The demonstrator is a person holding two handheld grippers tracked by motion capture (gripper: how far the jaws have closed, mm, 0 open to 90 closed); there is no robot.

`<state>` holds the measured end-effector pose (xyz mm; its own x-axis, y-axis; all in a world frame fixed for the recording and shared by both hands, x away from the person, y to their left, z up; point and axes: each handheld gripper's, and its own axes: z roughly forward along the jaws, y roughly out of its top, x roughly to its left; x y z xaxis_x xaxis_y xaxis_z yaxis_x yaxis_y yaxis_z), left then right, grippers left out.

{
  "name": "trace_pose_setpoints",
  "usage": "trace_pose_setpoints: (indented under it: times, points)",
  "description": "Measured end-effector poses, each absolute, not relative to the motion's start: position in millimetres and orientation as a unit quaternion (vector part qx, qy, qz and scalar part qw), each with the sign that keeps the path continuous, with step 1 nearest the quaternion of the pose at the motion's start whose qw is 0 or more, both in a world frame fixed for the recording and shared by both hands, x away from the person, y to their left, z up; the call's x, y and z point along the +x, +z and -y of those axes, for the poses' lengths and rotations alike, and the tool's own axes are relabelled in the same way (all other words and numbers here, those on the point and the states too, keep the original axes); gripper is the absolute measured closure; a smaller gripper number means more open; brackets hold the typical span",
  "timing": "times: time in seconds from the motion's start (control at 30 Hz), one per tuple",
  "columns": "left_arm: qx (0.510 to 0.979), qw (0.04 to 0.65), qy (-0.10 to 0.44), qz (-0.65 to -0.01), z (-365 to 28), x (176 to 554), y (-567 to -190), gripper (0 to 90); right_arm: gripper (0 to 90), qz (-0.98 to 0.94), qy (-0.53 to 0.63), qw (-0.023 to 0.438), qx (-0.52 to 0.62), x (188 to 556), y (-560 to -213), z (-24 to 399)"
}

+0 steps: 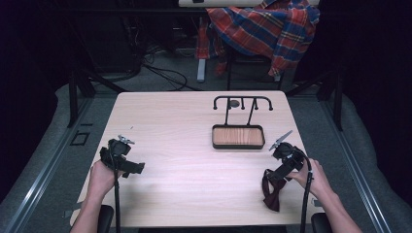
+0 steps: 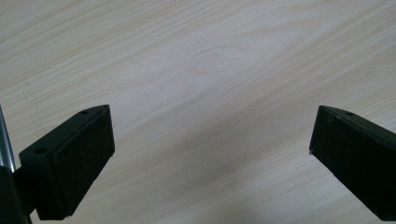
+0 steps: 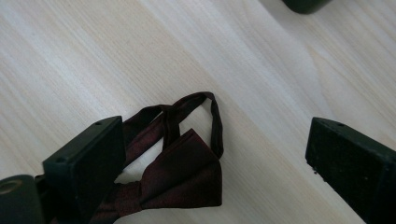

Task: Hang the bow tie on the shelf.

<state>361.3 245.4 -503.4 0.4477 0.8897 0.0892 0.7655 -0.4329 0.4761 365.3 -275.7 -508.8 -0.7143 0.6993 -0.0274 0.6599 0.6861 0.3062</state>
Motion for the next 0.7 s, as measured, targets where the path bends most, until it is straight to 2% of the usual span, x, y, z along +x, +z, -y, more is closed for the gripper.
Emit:
trace_pose_setpoints:
  times: [0.1, 0.33, 0.6, 0.7]
  points:
    - [0.83, 0.187, 0.166, -0.498, -245, 361, -503, 0.1, 7.7, -0.909, 0.157, 0.07, 0.38, 363, -515, 271]
    - [0.83, 0.187, 0.164, -0.499, -245, 361, -503, 0.1, 20.0, -0.929, 0.11, 0.054, 0.35, 368, -524, 264]
    - [0.83, 0.187, 0.165, -0.499, -244, 361, -504, 0.1, 28.4, -0.931, 0.087, 0.05, 0.352, 370, -535, 260]
    - [0.83, 0.187, 0.165, -0.499, -244, 361, -504, 0.1, 35.1, -0.928, 0.084, 0.048, 0.359, 372, -539, 262]
